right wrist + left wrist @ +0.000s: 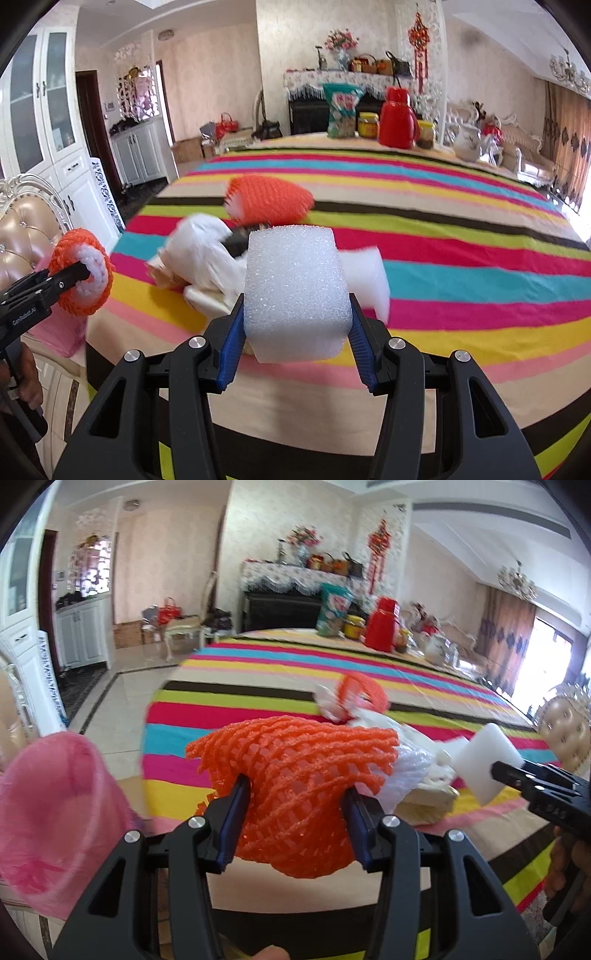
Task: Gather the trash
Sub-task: 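Carry both held items to the pink wastebasket and open both tools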
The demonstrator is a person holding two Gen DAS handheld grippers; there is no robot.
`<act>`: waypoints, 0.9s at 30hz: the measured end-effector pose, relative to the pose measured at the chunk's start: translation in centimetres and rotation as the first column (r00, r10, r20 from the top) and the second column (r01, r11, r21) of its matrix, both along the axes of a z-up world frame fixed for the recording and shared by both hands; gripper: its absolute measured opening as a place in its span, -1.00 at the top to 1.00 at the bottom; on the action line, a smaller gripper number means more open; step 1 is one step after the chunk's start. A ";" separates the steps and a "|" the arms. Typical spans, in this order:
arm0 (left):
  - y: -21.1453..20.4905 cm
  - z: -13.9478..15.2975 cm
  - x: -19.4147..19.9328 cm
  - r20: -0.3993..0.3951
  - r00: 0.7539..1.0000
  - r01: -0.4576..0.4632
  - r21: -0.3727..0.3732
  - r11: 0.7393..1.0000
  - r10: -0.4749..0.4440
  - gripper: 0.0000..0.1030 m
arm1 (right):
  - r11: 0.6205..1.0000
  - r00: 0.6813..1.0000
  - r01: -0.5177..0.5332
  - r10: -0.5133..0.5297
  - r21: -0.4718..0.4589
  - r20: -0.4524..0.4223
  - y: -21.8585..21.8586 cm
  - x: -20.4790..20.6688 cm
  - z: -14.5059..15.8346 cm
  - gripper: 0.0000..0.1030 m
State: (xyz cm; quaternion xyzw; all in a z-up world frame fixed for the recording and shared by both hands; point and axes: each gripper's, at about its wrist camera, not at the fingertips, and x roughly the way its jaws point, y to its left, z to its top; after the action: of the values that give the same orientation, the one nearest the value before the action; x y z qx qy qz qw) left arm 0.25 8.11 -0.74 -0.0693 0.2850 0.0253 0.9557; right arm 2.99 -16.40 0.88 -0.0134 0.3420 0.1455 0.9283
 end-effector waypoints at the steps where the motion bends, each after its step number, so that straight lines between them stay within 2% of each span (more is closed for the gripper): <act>1: 0.6 0.2 -0.4 0.006 1.000 -0.016 0.004 1.000 0.016 0.07 | 1.000 1.000 -0.008 0.008 0.001 0.007 0.4 0.0 0.4 0.05; 6: 5.6 1.4 -2.8 0.034 0.989 -0.147 0.028 0.989 0.146 0.07 | 0.998 0.998 -0.051 0.051 0.024 0.027 2.3 0.0 1.7 0.05; 12: 11.1 2.6 -5.8 0.056 0.953 -0.301 0.038 0.953 0.298 0.03 | 0.984 0.984 -0.171 0.168 0.049 0.052 6.9 0.1 3.4 0.05; 16: 14.3 3.1 -8.1 0.059 0.924 -0.380 0.045 0.924 0.377 0.02 | 0.960 0.961 -0.272 0.267 0.062 0.070 11.2 -0.2 4.6 0.05; 21: 18.1 3.4 -10.5 0.059 0.889 -0.456 0.046 0.889 0.453 0.00 | 0.913 0.915 -0.400 0.394 0.077 0.082 17.7 -0.7 5.4 0.05; 27: 20.4 3.3 -11.6 0.053 0.861 -0.507 0.040 0.861 0.505 0.00 | 0.853 0.857 -0.515 0.511 0.087 0.070 24.7 -1.5 5.4 0.05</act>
State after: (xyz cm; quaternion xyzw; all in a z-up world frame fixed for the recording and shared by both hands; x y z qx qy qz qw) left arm -11.36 28.52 2.57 -0.1174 0.2366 0.2813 0.9226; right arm 1.53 8.34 6.28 -0.0596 0.2974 0.4047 0.8627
